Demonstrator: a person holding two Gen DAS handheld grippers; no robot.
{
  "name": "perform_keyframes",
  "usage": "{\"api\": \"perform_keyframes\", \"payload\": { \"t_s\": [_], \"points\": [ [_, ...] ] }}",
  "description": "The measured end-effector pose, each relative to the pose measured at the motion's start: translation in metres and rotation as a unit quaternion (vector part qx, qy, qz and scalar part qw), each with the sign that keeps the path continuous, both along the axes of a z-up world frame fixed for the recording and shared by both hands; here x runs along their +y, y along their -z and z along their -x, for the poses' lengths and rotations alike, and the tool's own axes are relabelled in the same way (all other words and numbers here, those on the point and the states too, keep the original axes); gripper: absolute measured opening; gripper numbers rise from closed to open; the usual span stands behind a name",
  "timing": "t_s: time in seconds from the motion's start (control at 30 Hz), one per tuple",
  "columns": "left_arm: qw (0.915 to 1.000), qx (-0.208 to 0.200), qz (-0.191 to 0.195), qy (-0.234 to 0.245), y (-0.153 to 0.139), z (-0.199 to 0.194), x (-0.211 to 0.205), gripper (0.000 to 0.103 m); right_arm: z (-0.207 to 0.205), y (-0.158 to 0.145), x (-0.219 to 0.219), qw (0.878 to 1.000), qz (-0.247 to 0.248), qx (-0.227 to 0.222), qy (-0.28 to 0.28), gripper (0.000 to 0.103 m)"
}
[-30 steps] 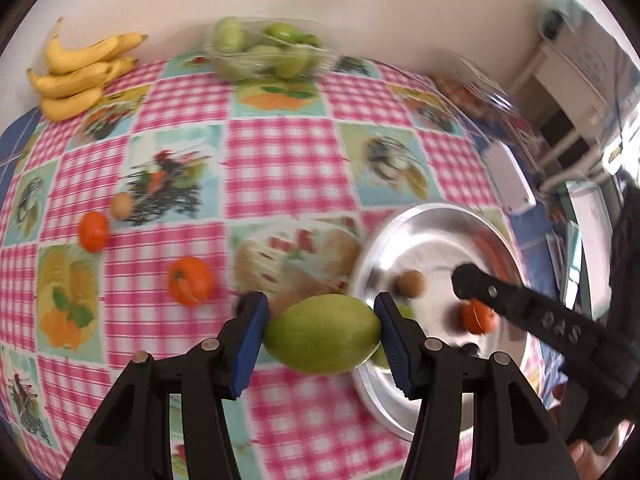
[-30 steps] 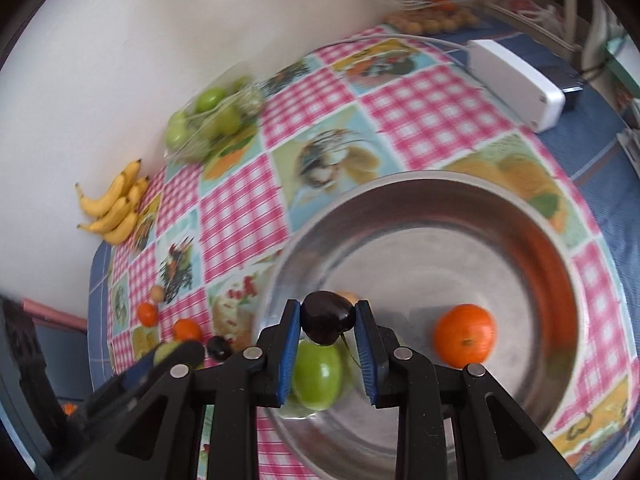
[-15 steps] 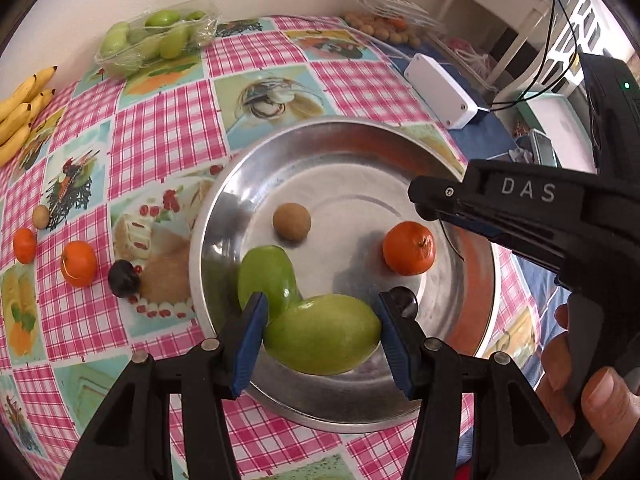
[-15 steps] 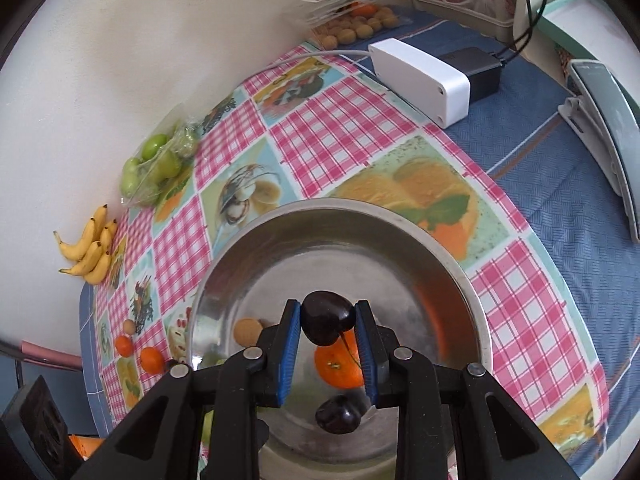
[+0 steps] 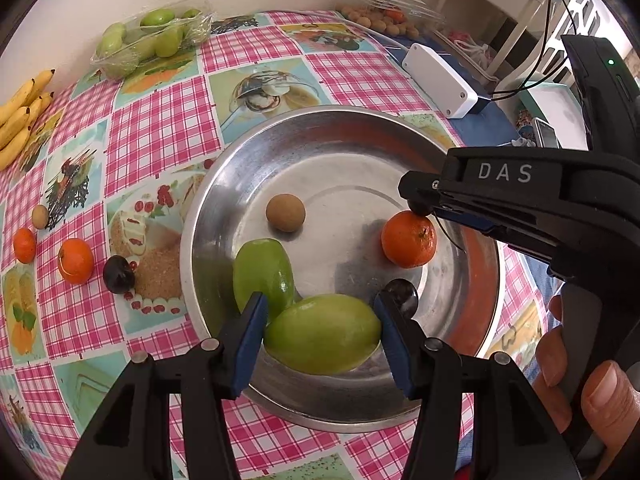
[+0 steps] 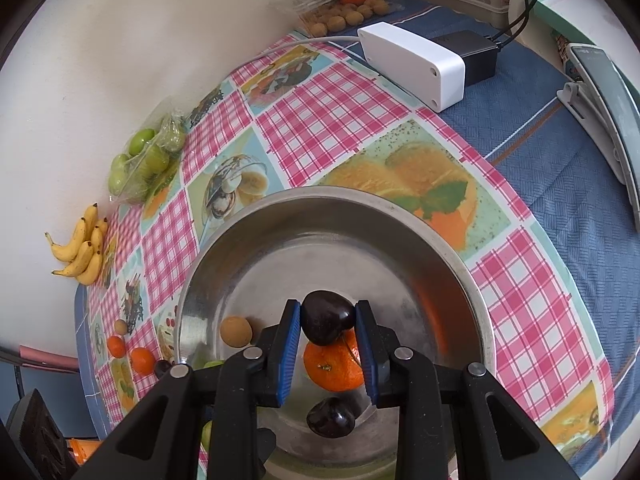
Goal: Organize fruits
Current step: 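Release the green mango into the bowl with the left tool while the right tool releases the plum, then withdraw both tools from the bowl toward the remaining fruit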
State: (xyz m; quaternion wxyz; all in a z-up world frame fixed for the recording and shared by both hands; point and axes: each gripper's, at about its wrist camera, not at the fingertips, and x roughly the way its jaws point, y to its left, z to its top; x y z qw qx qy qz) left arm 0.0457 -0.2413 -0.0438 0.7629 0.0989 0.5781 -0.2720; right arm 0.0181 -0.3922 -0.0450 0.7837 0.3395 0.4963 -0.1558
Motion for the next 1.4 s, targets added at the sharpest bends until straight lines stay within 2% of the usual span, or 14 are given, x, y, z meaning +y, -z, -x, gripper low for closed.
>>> {"api": "perform_keyframes", "payload": {
  "t_s": [0.43, 0.57, 0.63, 0.67, 0.7, 0.77, 0.93, 1.0, 1.17, 1.27, 1.4],
  "points": [
    [1.0, 0.0, 0.003, -0.004, -0.002, -0.001, 0.003, 0.057, -0.002, 0.0, 0.001, 1.0, 0.007, 0.009, -0.001, 0.03],
    [0.9999, -0.004, 0.002, -0.012, -0.005, -0.002, 0.006, 0.057, -0.004, 0.002, 0.001, 1.0, 0.011, 0.018, -0.004, 0.034],
    [0.9998, -0.007, 0.001, -0.016, -0.006, -0.004, 0.009, 0.057, -0.005, 0.003, 0.002, 1.0, 0.013, 0.023, -0.004, 0.048],
    [0.9998, -0.008, 0.001, -0.019, -0.007, -0.006, 0.01, 0.057, -0.005, 0.004, 0.002, 1.0, 0.015, 0.025, -0.005, 0.064],
    [0.9997, -0.007, 0.001, -0.023, -0.007, -0.008, 0.012, 0.057, -0.006, 0.003, 0.003, 1.0, 0.017, 0.024, -0.006, 0.069],
    [0.9995, -0.006, -0.001, -0.032, -0.007, -0.012, 0.016, 0.057, -0.006, 0.003, 0.004, 0.999, 0.02, 0.025, -0.008, 0.069],
    [0.9977, -0.007, -0.014, -0.066, -0.006, -0.029, 0.033, 0.06, -0.008, 0.003, 0.006, 0.999, 0.031, 0.028, -0.013, 0.082],
    [0.9962, -0.006, -0.011, -0.087, -0.006, -0.036, 0.043, 0.067, -0.009, 0.002, 0.006, 0.999, 0.035, 0.029, -0.016, 0.088],
    [0.9906, -0.007, -0.018, -0.135, -0.003, -0.052, 0.067, 0.071, -0.012, 0.001, 0.01, 0.998, 0.045, 0.027, -0.024, 0.098],
    [0.9848, -0.01, -0.026, -0.171, 0.0, -0.059, 0.081, 0.086, -0.014, 0.0, 0.013, 0.998, 0.051, 0.027, -0.031, 0.103],
    [0.9785, -0.023, -0.04, -0.201, 0.002, -0.065, 0.095, 0.087, -0.016, -0.001, 0.019, 0.997, 0.059, 0.03, -0.044, 0.103]
  ]
}}
